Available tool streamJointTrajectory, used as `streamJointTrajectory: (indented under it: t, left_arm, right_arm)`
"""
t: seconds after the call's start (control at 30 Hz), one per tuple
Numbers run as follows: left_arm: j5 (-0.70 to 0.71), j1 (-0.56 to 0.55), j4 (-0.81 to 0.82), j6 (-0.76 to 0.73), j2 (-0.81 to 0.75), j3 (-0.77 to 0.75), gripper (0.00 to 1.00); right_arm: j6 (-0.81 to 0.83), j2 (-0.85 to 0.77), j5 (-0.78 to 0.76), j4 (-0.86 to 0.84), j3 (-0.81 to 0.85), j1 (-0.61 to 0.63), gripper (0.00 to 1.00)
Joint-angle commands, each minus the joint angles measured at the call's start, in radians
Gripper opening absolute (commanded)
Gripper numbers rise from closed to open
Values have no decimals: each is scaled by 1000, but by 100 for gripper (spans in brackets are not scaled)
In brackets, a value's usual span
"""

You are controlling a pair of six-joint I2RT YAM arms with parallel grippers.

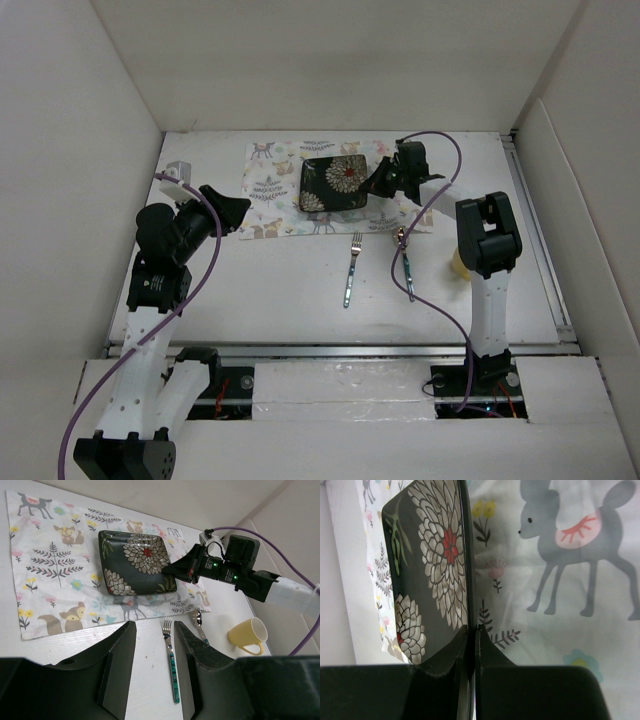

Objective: Set the dinner table for one person

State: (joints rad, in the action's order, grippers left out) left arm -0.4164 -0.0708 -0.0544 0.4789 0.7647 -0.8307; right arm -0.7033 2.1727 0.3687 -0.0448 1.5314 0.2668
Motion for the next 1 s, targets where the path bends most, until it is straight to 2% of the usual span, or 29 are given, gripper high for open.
streamJointTrajectory:
  t: [0.0,0.23,0.4,0.43,0.5,0.53,0.63,0.7,0.8,0.93,0.97]
  left_arm:
    - [-18,-3,48,-6,1,10,34]
    - [-19,-3,47,-3,1,18,34]
    - [-27,-3,47,-3,8,21,34]
    - [-30,-3,47,-2,10,21,34]
    - [-25,-3,47,-5,21,18,34]
    - [-25,-3,47,-9,28,16,34]
    - [-19,-3,41,-10,44,15,31]
    - [4,-3,33,3,50,16,31]
    - [-33,-3,31,-10,87,21,29]
    - [-82,-12,33,-26,153,-4,20]
    - [-82,-30,27,-32,168,-14,18]
  right_arm:
    - [-35,-21,108,-127,101,-23,0]
    - [-4,61,111,-38,200,-23,0]
    - [16,85,104,-14,207,-23,0]
    - [22,88,102,-4,210,-32,4]
    - [42,81,82,17,213,-32,17]
    - [47,75,76,25,210,-32,33]
    - [79,32,46,40,200,-32,52]
    - [108,3,6,83,202,-32,57]
    - [155,-51,-46,129,208,-32,62]
    - [202,-152,-109,141,155,-32,64]
    - [223,-209,-122,141,132,-32,61]
